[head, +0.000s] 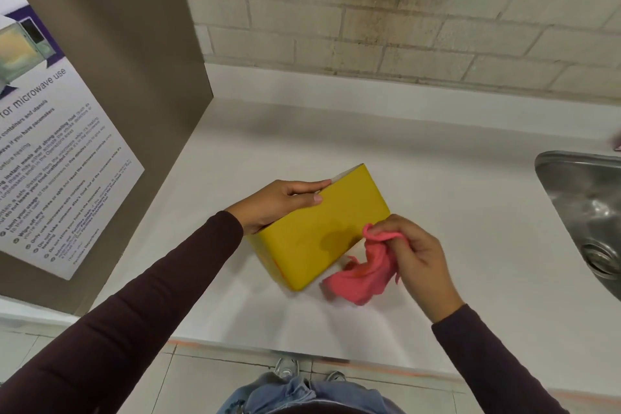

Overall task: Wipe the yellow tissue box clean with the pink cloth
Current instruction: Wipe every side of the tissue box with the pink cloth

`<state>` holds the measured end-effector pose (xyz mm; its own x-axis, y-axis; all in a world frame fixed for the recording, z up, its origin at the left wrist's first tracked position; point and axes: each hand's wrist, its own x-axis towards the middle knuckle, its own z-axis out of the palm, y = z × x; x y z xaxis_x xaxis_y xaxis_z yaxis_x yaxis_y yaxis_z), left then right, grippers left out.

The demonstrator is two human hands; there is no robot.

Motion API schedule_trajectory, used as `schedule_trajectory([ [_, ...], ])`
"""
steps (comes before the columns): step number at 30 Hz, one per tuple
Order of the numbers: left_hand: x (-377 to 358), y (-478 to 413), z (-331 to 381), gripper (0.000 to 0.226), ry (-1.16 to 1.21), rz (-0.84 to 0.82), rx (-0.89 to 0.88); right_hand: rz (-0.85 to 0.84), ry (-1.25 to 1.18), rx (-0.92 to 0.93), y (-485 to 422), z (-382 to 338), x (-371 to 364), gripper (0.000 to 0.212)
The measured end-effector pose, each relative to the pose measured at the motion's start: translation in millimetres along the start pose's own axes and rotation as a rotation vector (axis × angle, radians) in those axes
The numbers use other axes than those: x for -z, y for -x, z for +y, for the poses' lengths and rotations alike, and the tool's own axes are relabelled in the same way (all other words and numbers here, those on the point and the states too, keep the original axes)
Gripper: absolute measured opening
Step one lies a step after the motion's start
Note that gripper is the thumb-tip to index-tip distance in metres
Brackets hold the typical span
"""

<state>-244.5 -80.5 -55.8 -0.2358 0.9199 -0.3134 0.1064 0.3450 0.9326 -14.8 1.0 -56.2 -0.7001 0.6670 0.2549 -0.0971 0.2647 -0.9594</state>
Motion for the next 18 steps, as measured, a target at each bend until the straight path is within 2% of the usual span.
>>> schedule_trajectory([
  [5,8.3,1.0,-1.4,0.03,0.045,0.015,0.012,0.107,-0.237,-0.15,-8.0,-14.1,23.3,0.052],
  [9,11.2,-3.0,-1.9,0.031,0.036,0.005,0.014,0.152,-0.521,-0.287,-5.2,-6.5,28.0,0.034],
  [12,12.8,-3.2,-0.3,0.031,0.042,0.004,0.027,0.17,-0.58,-0.367,-3.8,2.4,39.7,0.027],
  [14,13.5,-3.0,0.0,0.032,0.027,0.014,0.03,0.177,-0.453,-0.378,-3.4,9.0,49.8,0.029],
  [18,11.8,-2.0,1.3,0.031,0.011,0.022,0.027,0.176,0.116,-0.266,7.0,29.6,56.4,0.041],
])
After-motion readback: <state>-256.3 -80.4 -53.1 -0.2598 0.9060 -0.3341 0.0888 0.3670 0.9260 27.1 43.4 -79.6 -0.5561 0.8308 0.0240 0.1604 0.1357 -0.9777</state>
